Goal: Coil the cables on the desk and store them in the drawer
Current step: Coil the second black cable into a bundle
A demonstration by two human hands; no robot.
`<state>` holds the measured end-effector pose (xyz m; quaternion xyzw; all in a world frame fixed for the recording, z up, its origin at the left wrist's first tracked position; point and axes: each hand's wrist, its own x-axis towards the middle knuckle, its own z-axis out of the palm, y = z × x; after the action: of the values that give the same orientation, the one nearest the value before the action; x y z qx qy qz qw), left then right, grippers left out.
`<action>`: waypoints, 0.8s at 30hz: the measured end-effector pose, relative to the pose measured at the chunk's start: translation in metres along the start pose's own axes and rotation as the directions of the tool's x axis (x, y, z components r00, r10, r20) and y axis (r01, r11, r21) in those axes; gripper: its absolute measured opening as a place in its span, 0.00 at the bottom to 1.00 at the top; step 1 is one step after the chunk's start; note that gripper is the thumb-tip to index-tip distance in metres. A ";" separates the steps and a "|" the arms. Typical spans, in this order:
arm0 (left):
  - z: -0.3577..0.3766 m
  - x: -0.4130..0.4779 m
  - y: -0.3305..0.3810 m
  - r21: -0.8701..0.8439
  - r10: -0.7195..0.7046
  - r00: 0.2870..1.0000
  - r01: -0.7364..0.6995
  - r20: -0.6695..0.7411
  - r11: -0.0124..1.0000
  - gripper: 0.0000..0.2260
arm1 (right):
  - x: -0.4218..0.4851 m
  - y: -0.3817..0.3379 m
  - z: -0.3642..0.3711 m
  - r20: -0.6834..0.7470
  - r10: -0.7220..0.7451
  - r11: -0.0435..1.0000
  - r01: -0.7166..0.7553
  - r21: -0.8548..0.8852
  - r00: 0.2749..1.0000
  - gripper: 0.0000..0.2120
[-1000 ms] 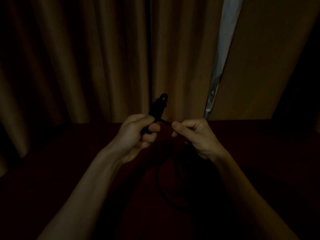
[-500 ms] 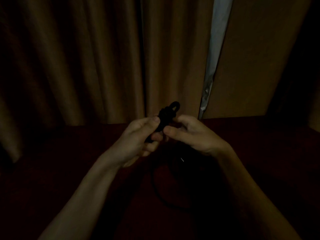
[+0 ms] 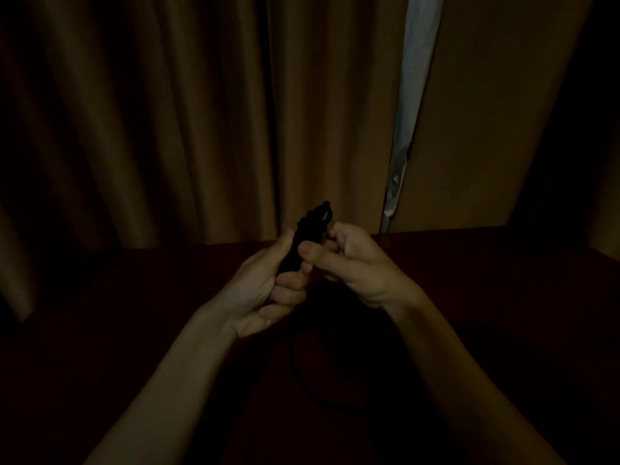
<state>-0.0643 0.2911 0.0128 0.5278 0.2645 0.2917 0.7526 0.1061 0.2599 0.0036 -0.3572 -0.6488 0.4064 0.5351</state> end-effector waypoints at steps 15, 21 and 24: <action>-0.006 0.013 -0.015 0.935 0.703 0.672 -0.355 0.233 0.029 0.06 | 0.010 0.002 0.004 -0.239 0.123 0.990 -0.102 0.096 0.963 0.07; 0.007 0.007 -0.016 0.974 0.654 0.739 -0.225 0.159 0.018 0.14 | 0.013 0.003 0.011 -0.301 0.132 0.989 -0.103 0.109 0.945 0.05; 0.016 0.005 -0.017 0.996 0.673 0.735 -0.073 0.083 -0.043 0.11 | 0.014 0.007 0.011 -0.304 0.125 0.992 -0.114 0.054 0.945 0.10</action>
<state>-0.0468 0.2800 0.0008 0.8539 0.3860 0.3491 -0.0009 0.0935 0.2733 0.0018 -0.4449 -0.5276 0.3894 0.6100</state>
